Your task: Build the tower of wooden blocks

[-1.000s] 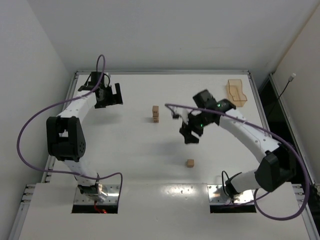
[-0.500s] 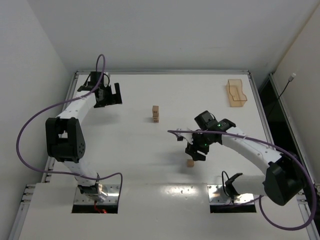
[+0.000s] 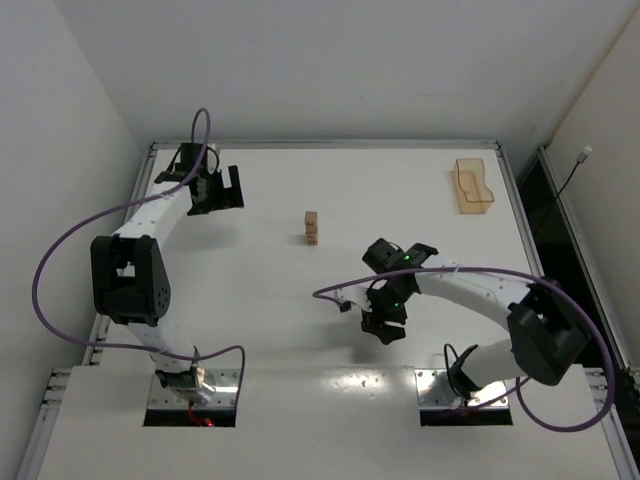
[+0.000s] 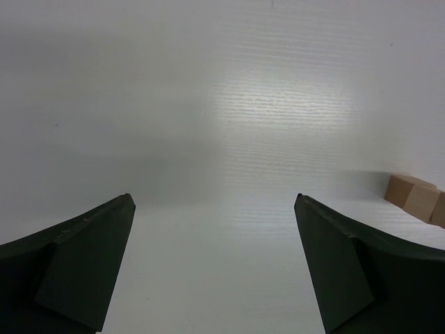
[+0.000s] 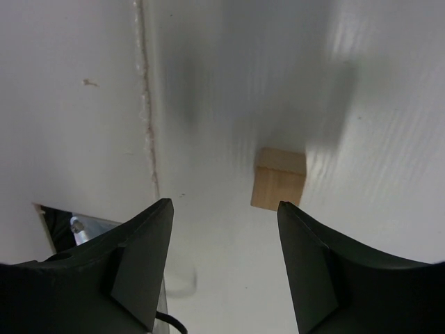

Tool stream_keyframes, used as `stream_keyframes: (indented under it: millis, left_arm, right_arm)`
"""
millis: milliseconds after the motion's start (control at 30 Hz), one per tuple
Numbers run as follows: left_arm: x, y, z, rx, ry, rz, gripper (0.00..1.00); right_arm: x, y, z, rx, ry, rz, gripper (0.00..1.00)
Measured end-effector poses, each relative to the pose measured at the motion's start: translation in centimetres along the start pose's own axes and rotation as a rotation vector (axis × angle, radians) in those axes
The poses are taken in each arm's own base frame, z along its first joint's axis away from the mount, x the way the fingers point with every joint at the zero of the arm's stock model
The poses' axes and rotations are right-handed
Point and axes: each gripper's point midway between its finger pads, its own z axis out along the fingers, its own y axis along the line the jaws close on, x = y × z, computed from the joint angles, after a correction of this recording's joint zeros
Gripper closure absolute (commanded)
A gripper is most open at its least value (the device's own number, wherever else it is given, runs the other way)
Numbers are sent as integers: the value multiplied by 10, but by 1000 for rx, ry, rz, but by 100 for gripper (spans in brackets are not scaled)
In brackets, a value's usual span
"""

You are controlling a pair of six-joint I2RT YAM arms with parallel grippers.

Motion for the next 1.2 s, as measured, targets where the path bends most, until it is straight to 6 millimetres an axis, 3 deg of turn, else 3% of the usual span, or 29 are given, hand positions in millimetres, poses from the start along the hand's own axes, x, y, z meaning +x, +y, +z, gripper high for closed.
stream_keyframes:
  millis: [300,867,1100,1200]
  left_arm:
    - [-1,2,0,-11,-3,0,0]
    - [0,2,0,-14,-3,0,0]
    - [1,3,2,-15,2,0,0]
    - [1,3,3,-15,5,0,0]
  right_arm:
    - [5,5,11,-79,74,27,44]
    - [5,-16,17,10,102,101,44]
    - [15,-19,25,2,155,123,44]
    - [17,-20,25,7,168,126,52]
